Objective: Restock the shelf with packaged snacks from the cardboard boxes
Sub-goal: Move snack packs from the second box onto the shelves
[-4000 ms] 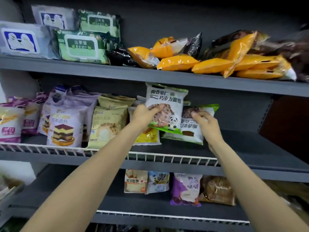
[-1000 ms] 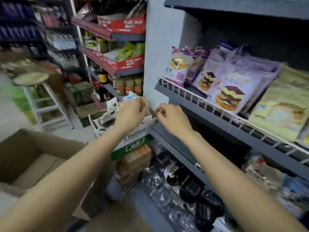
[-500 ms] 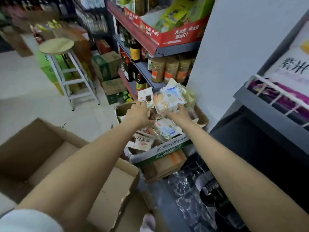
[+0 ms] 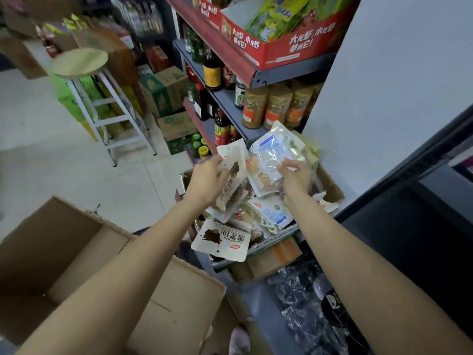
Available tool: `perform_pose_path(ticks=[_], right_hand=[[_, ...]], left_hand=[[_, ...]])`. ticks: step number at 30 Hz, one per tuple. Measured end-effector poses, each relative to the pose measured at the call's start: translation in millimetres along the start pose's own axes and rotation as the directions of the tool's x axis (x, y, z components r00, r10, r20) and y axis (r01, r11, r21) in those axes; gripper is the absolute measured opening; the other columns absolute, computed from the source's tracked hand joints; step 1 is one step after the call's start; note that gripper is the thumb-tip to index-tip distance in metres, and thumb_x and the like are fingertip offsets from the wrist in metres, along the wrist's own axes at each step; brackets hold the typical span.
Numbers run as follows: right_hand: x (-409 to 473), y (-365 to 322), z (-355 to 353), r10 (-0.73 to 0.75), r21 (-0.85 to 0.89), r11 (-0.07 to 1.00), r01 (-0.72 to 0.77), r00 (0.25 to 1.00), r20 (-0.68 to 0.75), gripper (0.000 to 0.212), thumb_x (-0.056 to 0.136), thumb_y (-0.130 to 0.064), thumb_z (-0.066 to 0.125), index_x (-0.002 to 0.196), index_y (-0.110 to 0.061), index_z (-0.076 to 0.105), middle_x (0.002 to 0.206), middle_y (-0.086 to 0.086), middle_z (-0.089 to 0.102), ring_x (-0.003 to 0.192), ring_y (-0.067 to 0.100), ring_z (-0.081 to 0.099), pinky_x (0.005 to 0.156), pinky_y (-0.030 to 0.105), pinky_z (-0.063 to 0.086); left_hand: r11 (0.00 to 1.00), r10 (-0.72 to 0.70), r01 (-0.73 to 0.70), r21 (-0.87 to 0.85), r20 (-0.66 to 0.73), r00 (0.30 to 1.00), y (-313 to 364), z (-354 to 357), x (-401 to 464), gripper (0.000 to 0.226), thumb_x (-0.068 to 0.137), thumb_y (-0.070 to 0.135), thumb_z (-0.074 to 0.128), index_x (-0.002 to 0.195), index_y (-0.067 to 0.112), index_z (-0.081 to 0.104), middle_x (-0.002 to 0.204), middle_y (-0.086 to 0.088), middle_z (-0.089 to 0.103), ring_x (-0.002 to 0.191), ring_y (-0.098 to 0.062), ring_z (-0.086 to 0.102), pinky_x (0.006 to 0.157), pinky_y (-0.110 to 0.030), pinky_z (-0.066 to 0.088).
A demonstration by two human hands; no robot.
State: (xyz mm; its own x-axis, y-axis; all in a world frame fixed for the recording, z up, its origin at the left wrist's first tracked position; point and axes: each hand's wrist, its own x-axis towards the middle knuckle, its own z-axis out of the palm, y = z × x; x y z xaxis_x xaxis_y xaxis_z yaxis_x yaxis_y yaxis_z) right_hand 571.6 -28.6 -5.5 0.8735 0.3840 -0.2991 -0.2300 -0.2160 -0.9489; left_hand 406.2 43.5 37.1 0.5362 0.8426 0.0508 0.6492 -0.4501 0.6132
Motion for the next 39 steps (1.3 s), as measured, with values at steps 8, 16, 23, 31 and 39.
perform_pose_path(ticks=[8, 16, 23, 31, 39], right_hand=[[-54, -23, -66, -0.094, -0.014, 0.995, 0.094, 0.995, -0.016, 0.046, 0.078, -0.003, 0.073, 0.117, -0.013, 0.052, 0.109, 0.004, 0.068, 0.093, 0.023, 0.065, 0.086, 0.042, 0.054], [-87, -7, -163, -0.211, -0.126, 0.974, 0.190, 0.960, -0.186, 0.013, 0.086, -0.005, 0.064, 0.091, -0.016, 0.070, 0.091, 0.002, 0.072, 0.089, 0.021, 0.067, 0.086, 0.042, 0.055], [-89, 36, -243, -0.170, 0.007, 0.983, 0.185, 0.919, -0.356, 0.014, 0.085, -0.006, 0.067, 0.087, -0.018, 0.072, 0.091, 0.003, 0.073, 0.087, 0.019, 0.069, 0.085, 0.037, 0.056], [-37, 51, -294, -0.243, -0.028, 0.965, 0.262, 0.842, -0.481, 0.012, 0.087, -0.013, 0.066, 0.098, -0.012, 0.072, 0.087, -0.002, 0.067, 0.083, 0.018, 0.065, 0.083, 0.034, 0.055], [38, 35, -304, -0.381, -0.150, 0.923, 0.353, 0.797, -0.469, 0.025, 0.094, -0.010, 0.051, 0.114, -0.006, 0.066, 0.114, 0.012, 0.067, 0.106, 0.027, 0.063, 0.091, 0.030, 0.050]], left_hand=[[0.971, 0.097, -0.066, -0.228, 0.129, 0.987, 30, -31, -26, 0.037, 0.096, 0.024, 0.051, 0.130, 0.010, 0.052, 0.123, 0.003, 0.059, 0.092, -0.019, 0.064, 0.093, -0.031, 0.046], [0.918, 0.396, -0.358, -0.170, 0.420, 0.816, 96, -4, -52, 0.033, 0.095, 0.016, 0.052, 0.128, 0.013, 0.055, 0.133, -0.006, 0.056, 0.120, -0.024, 0.054, 0.100, -0.032, 0.041], [0.866, 0.494, -0.492, -0.085, 0.285, 0.821, 146, 67, -74, 0.019, 0.093, 0.017, 0.055, 0.108, 0.018, 0.066, 0.110, -0.011, 0.067, 0.105, -0.031, 0.059, 0.089, -0.037, 0.048], [0.822, 0.565, -0.565, -0.074, -0.029, 0.825, 180, 147, -93, 0.032, 0.085, -0.010, 0.040, 0.103, 0.012, 0.056, 0.092, -0.018, 0.067, 0.088, -0.037, 0.061, 0.067, -0.038, 0.047], [0.854, 0.424, -0.453, -0.258, -0.160, 0.891, 195, 200, -57, 0.034, 0.085, -0.010, 0.031, 0.104, 0.011, 0.050, 0.097, -0.014, 0.062, 0.090, -0.035, 0.056, 0.075, -0.041, 0.045]])
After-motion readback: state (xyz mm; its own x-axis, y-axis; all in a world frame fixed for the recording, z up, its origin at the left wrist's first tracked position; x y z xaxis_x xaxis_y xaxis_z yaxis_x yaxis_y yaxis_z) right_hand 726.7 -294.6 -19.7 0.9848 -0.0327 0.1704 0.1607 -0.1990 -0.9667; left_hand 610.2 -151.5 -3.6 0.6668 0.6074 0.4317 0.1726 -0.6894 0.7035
